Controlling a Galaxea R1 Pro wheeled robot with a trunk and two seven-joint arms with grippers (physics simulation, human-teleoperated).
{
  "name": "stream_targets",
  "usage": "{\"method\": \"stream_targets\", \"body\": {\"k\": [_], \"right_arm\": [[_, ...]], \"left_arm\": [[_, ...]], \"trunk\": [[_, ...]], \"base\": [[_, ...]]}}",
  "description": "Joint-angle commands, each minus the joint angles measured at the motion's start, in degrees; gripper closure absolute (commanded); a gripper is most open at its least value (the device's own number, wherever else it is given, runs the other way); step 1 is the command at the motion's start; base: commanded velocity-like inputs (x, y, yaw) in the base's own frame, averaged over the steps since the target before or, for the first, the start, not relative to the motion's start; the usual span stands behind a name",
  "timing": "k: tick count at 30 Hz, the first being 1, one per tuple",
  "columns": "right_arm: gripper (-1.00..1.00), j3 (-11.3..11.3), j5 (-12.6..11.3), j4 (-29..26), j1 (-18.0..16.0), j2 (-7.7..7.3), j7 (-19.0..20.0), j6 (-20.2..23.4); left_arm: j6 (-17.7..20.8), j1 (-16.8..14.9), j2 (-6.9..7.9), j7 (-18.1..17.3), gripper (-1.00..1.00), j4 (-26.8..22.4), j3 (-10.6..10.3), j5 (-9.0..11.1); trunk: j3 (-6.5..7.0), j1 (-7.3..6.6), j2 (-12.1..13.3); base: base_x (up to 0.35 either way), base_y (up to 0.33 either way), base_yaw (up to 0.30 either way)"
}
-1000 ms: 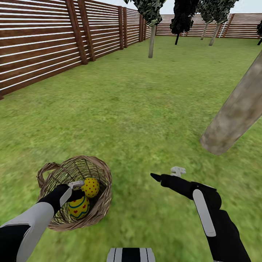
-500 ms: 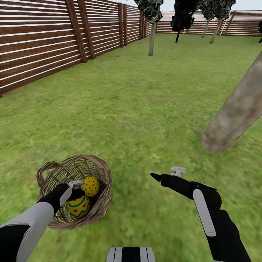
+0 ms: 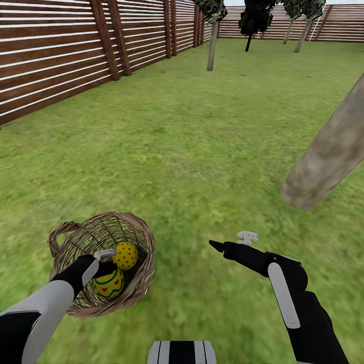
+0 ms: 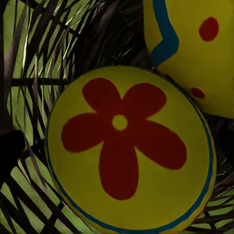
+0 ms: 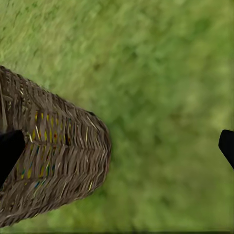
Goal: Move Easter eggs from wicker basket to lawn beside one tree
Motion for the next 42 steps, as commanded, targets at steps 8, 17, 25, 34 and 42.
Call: {"method": "stream_targets", "body": {"k": [8,17,25,34,42], "right_arm": [[-1.00,-0.1,0.3,0.0,0.0,0.05,0.5,0.3],[-1.00,-0.1,0.3,-0.1,0.0,0.05,0.5,0.3],[-1.00,-0.1,0.4,0.0,0.0,0.05,0.5,0.3],[-1.00,-0.2,0.3,-0.1,0.0,0.05,0.6,0.3],[-1.00,-0.2,0.3,-0.1,0.0,0.05,0.5,0.3]], "left_arm": [[0.4,0.0,-0.07,0.4,-1.00,0.0,0.0,0.6],[0.5,0.0,-0.07,0.1,-1.00,0.2,0.2,0.7],[0.4,0.0,-0.07,0.0,-1.00,0.3,0.2,0.7],[0.5,0.0,-0.07,-0.1,-1.00,0.3,0.2,0.6],[0.5,0.0,-0.07,-0.2,-1.00,0.0,0.0,0.6]], "trunk": [[-0.05,-0.01,0.0],[-0.93,0.09,-0.1],[-0.93,0.09,-0.1],[-1.60,0.17,-0.1],[-2.48,0.27,-0.2]], "base": [[0.000,0.000,0.000],[0.000,0.000,0.000],[0.000,0.000,0.000],[0.000,0.000,0.000],[0.000,0.000,0.000]]}}
